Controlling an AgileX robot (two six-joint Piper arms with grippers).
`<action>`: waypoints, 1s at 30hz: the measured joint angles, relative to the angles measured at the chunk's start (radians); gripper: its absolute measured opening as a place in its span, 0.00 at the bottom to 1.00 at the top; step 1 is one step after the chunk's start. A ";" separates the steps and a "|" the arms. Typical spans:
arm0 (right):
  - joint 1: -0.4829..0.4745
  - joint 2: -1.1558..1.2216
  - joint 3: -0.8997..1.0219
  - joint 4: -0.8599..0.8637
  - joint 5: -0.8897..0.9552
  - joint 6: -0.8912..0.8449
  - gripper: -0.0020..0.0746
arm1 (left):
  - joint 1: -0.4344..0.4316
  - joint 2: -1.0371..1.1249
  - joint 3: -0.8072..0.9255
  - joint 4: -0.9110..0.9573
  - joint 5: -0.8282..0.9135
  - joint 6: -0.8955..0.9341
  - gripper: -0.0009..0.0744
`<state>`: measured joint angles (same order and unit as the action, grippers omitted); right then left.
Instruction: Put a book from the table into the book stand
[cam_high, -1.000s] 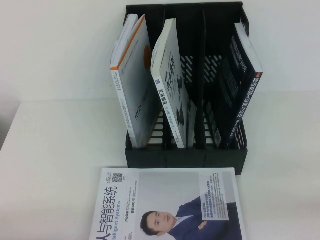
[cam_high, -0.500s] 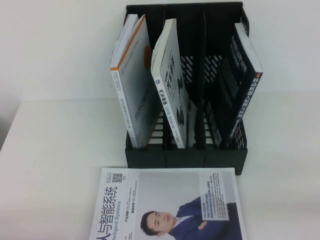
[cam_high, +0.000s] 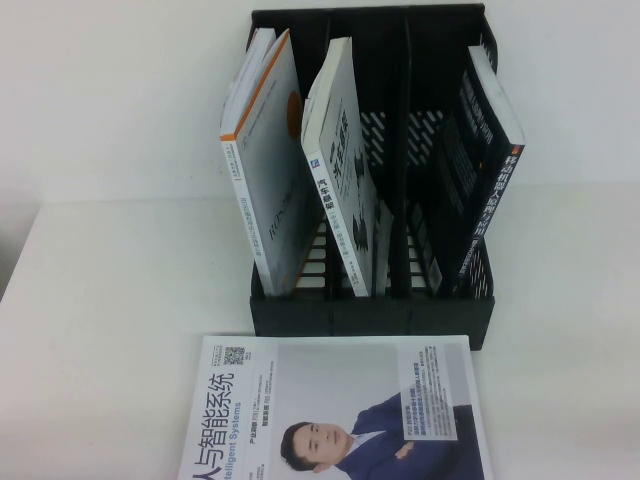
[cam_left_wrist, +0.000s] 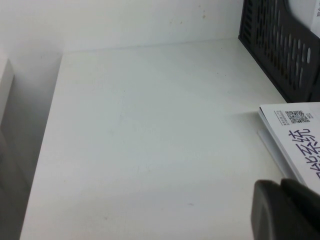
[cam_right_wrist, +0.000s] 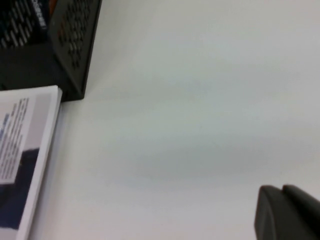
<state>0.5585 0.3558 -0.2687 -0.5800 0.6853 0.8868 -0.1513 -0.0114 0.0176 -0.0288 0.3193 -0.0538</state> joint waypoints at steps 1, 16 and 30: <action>-0.010 -0.013 0.008 0.005 0.000 0.010 0.02 | 0.000 0.000 0.000 0.000 0.000 0.000 0.01; -0.475 -0.311 0.075 0.415 -0.232 -0.716 0.02 | 0.000 0.000 0.000 0.000 0.000 0.000 0.01; -0.569 -0.316 0.296 0.555 -0.395 -0.914 0.02 | 0.000 0.000 0.000 0.000 0.000 0.000 0.01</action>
<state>-0.0104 0.0401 0.0272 -0.0252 0.2905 -0.0276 -0.1513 -0.0114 0.0176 -0.0288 0.3193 -0.0538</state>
